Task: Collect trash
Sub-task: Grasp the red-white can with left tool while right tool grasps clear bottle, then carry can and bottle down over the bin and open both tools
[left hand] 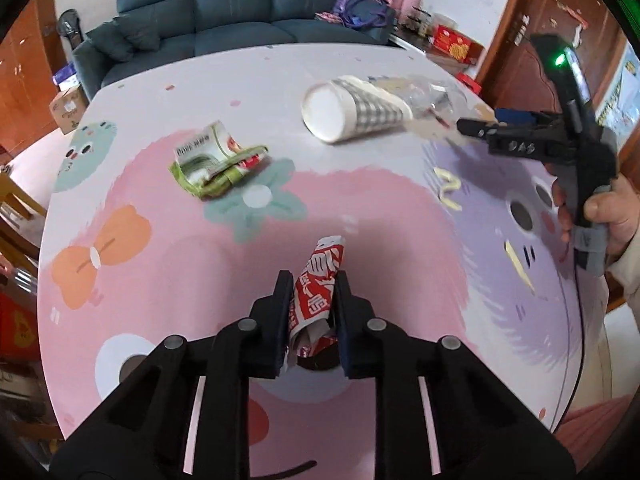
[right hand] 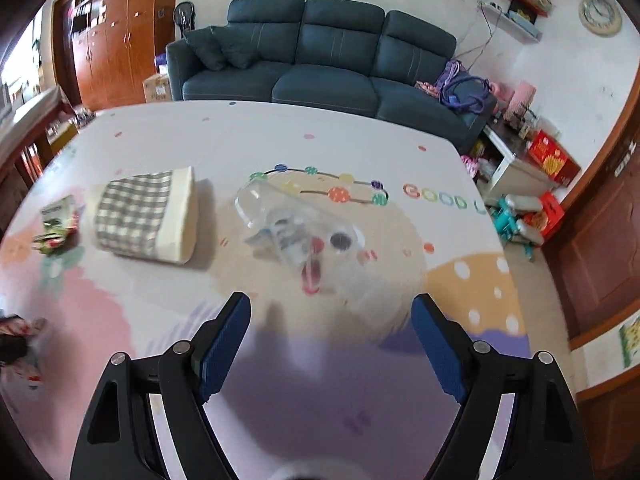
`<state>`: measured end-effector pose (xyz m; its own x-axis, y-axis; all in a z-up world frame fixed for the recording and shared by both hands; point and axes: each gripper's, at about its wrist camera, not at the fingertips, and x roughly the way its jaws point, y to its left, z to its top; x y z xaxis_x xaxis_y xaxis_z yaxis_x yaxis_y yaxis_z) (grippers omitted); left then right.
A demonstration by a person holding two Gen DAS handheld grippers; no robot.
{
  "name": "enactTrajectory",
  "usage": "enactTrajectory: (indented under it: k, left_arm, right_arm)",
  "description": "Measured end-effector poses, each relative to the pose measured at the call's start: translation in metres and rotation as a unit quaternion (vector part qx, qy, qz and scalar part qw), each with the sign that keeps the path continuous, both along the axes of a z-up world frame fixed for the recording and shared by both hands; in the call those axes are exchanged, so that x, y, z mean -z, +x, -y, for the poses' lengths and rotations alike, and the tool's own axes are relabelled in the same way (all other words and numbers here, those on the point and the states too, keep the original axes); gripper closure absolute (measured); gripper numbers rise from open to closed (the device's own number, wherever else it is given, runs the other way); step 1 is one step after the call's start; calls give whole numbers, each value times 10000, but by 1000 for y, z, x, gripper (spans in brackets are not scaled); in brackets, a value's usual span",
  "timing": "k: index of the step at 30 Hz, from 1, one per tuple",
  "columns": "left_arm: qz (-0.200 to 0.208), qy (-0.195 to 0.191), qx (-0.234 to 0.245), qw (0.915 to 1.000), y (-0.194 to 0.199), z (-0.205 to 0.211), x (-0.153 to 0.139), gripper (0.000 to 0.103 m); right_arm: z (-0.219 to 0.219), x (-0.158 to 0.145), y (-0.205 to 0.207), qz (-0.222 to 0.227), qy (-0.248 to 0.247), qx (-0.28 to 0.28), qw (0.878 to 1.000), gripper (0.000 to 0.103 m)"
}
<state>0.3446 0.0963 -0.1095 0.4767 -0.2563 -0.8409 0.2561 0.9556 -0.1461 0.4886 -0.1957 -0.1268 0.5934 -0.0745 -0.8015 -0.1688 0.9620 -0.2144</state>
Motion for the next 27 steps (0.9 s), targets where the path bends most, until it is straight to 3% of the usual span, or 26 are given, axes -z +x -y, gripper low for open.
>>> enactTrajectory:
  k: [8,13,16,23,27]
  left_arm:
    - [293,-208,-460,9983,18,-6,-29,86]
    - [464,-196,-843,9952,36,-14,-44,86]
    - [494,-177,-989,9937,43,-19,-48,86]
    - [436,-64,-1008,9939,38,-16,-49,86]
    - [379,-48,-955,9947,25,-12,-51,86]
  right_arm:
    - [1,24,34,-49,-240,11,9997,20]
    - [10,36,48,-103,-226,84,9997,49]
    - [14,36,49,-83,-214,73,9997,57]
    - [18,31,23,-76,-95,-26,9999,58]
    - [21,18,-6,-108,289,-25,9995,58]
